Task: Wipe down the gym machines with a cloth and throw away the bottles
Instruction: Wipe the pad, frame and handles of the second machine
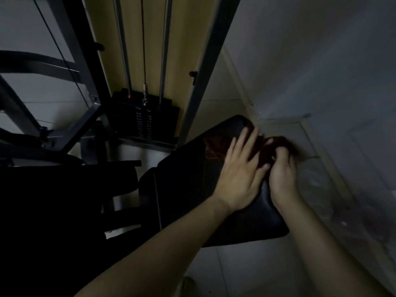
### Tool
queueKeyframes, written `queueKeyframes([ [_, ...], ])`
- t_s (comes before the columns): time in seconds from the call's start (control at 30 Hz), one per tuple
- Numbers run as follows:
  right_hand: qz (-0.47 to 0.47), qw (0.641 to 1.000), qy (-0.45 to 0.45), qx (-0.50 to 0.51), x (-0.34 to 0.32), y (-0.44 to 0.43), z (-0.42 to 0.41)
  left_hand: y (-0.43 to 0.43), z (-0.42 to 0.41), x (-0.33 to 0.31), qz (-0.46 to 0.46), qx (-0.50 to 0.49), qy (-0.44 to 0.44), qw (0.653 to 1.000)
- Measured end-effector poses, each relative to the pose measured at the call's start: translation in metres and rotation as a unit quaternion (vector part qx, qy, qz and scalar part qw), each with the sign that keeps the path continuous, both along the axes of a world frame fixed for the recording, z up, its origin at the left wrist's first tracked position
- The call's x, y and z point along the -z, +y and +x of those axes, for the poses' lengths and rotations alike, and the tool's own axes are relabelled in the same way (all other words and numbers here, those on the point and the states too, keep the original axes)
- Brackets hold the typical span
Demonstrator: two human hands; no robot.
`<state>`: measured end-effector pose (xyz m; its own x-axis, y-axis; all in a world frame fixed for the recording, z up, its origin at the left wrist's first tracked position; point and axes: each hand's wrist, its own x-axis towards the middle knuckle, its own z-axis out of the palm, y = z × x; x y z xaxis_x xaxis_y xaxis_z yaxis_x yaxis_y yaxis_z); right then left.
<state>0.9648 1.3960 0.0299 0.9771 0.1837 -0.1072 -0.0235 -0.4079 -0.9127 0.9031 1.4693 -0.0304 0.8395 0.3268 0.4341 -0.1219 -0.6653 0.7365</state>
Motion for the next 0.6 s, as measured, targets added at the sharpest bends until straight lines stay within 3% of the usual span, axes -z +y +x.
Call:
queueKeyframes([
  [0.07,0.003,0.999,-0.018,-0.036,0.007,-0.002,0.002,0.020,-0.024,0.054,-0.016,-0.020,0.017,1.000],
  [0.13,-0.010,0.996,-0.040,-0.074,0.010,-0.001,0.004,0.045,-0.054,0.123,-0.152,-0.136,0.091,0.975],
  [0.23,-0.028,0.993,-0.066,-0.092,0.014,0.000,0.007,0.070,-0.094,0.197,-0.356,-0.269,0.240,0.862],
  [0.33,-0.045,0.990,-0.082,-0.104,0.012,0.002,0.007,0.069,-0.087,0.205,-0.460,-0.328,0.293,0.771],
  [0.37,-0.043,0.990,-0.085,-0.105,0.012,0.001,0.006,0.060,-0.079,0.188,-0.453,-0.335,0.291,0.773],
  [0.5,-0.012,0.992,-0.077,-0.099,0.007,0.001,0.003,-0.013,-0.050,0.070,-0.380,-0.232,0.151,0.883],
  [0.6,0.036,0.996,-0.025,-0.080,0.000,-0.005,0.001,-0.060,-0.035,0.007,-0.206,-0.101,0.034,0.973],
])
